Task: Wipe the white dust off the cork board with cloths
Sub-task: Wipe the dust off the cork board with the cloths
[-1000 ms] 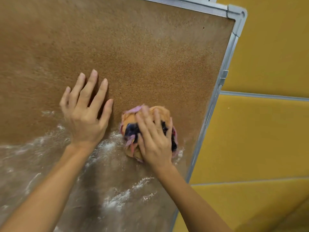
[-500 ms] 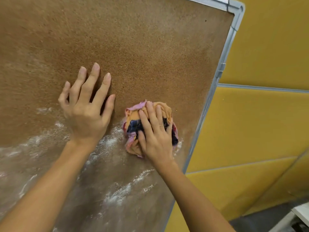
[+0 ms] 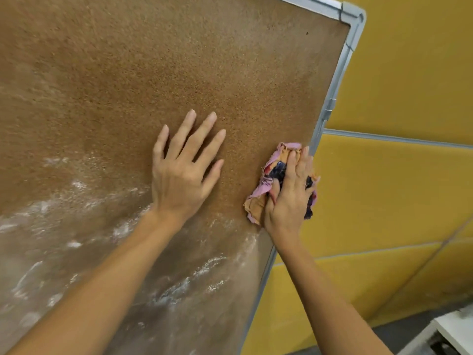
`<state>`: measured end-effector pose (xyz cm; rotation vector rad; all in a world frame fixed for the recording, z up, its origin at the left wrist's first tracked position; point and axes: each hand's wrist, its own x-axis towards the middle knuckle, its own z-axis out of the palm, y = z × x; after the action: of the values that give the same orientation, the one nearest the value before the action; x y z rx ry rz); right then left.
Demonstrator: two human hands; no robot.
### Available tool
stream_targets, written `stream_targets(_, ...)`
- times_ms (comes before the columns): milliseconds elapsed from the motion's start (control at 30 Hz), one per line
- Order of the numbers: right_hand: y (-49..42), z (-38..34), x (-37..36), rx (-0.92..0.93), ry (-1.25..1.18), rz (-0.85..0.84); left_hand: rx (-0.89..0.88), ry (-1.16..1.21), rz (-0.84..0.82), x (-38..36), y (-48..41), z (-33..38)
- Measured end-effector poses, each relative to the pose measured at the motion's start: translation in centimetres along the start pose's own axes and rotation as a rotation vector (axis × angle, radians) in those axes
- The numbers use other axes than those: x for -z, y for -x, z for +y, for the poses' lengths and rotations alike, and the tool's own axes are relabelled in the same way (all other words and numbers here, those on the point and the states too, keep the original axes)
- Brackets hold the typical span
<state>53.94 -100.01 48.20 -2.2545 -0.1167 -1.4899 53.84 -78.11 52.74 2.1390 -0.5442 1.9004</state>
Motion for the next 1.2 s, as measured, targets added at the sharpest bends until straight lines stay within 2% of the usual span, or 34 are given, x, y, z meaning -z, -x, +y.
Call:
stream_targets(133,7.0,2.3,-0.8,0.035,-0.021,-0.168,0.027,-0.063,0.027,-1.1,0.8,0.4)
stream_targets(200,6.8,2.9,-0.6,0.052,-0.038,-0.199,0.022,-0.081,0.035,-1.2,0.9,0.4)
stream_targets(367,-0.2,0.3,0.8,0.087,-0.113,-0.083,0.043,-0.079,0.026,-0.7,0.7,0.5)
stream_targets(467,-3.1,-2.0,0.4,0.029,-0.122,0.002,0.011,-0.085,0.003,0.1,0.4,0.1)
stream_targets(567,-0.7,-1.4,-0.5,0.037,-0.094,0.008,-0.007,-0.102,-0.014,0.4,0.1,-0.1)
stream_targets(667,4.2,-0.1,-1.2,0.063,-0.024,-0.062,0.001,-0.077,-0.015,0.9,0.4,-0.1)
stream_targets(800,4.2,-1.4,-1.8,0.027,-0.070,-0.108,0.108,-0.144,0.098,2.5,2.2,-1.4)
stream_targets(1000,1.5,-6.9,-2.9,0.113,-0.016,0.021,0.213,-0.261,0.095,5.5,4.1,-5.1)
stream_targets(1033,2.4,-8.3,-3.4,0.192,0.006,0.014,0.247,-0.282,0.090,6.0,4.4,-5.7)
stream_targets(1133,7.0,-9.8,-4.4,0.635,0.031,-0.147,0.333,-0.329,0.044,7.5,6.1,-7.5)
stream_targets(1167,7.8,-9.0,-4.5,0.713,0.035,-0.183,0.342,-0.339,0.024,8.0,6.7,-8.1)
stream_targets(1200,7.9,-8.1,-4.4,0.712,0.046,-0.179,0.339,-0.350,0.007,8.5,7.3,-8.7)
